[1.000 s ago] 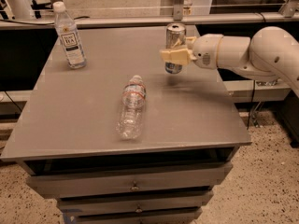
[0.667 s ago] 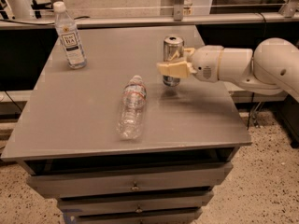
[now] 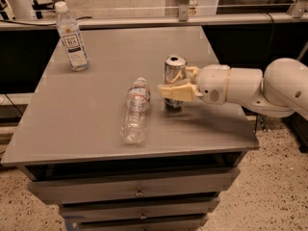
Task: Move redbull can near water bottle
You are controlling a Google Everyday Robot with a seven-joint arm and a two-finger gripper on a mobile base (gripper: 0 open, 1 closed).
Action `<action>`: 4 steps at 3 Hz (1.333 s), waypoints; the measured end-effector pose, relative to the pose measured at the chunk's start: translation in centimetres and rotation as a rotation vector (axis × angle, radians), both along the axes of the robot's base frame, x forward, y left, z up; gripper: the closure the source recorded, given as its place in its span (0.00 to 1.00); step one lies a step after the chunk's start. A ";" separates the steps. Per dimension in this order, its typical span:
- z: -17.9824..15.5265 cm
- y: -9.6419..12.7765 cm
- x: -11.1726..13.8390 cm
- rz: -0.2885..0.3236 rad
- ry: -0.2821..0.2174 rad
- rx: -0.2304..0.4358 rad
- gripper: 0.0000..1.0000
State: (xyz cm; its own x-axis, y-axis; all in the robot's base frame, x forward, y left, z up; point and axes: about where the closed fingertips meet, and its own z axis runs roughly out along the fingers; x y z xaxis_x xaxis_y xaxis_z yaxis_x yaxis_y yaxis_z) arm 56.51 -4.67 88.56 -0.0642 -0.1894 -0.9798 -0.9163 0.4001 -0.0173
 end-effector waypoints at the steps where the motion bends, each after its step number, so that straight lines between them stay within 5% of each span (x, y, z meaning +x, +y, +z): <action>1: -0.6 0.0 -1.4 0.029 -0.007 -0.002 0.59; 3: -1.0 0.1 -2.5 0.059 -0.011 0.005 0.13; 4: -0.9 0.2 -2.7 0.069 -0.012 0.005 0.00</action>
Offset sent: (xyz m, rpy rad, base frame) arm -0.0298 -0.0057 -0.0113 0.0066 -0.0163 0.0564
